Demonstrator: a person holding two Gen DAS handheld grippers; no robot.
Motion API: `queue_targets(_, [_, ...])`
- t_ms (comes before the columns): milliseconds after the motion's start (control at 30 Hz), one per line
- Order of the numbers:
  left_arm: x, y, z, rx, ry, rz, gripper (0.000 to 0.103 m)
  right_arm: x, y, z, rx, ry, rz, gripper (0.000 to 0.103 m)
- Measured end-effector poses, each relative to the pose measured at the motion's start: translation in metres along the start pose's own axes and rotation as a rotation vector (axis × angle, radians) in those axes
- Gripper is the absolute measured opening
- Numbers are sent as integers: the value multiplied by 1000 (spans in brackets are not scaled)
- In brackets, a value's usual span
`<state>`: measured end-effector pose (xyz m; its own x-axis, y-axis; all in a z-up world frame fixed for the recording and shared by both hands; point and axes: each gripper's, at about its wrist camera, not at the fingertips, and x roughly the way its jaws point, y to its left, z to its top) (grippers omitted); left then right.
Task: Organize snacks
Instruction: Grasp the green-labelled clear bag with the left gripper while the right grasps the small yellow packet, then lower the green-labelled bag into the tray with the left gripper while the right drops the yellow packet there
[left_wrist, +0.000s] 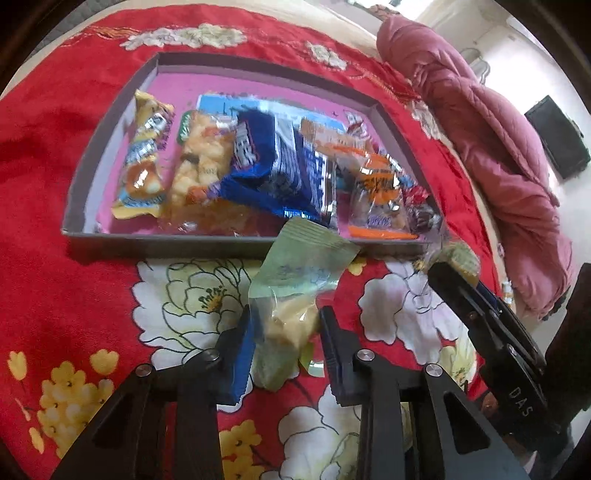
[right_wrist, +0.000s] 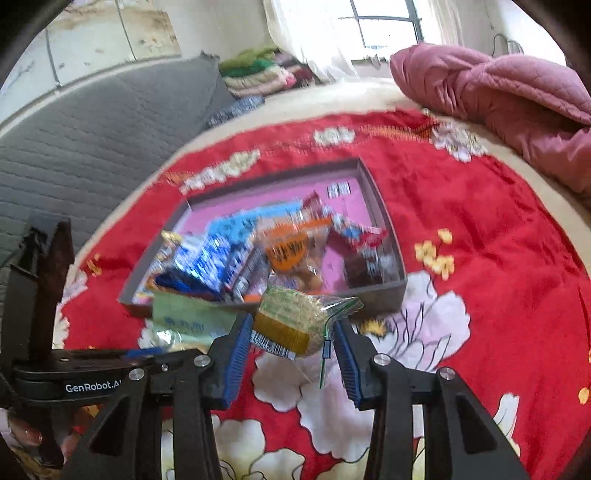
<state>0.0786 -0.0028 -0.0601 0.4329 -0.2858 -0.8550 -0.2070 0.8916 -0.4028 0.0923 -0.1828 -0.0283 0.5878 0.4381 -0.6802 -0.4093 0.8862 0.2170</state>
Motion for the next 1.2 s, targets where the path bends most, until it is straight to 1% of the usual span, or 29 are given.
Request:
queue_targets(133, [-19,0,6,-4,-48,-2,35,-7,3,7,-13,-52,17,44])
queue_targets(400, [-55,6,25,-6,-161,40,35,-9,4,15,-30,-96,22,44])
queue_targets(633, [-72,23,44,-40,-231,76,35,-10,6,27,-43,-142,15,44])
queue_targets(733, [-71,29,51,-51,-246,92,35,-8,7,32,-47,-153,13,44])
queue_targets(933, [-63,35,58,-63,-251,122,35,-1,7,41,-48,-163,8,44])
queue_targets(1200, [-55,35,64,-60,-246,131,35,11,1,44,-33,-150,-5,44])
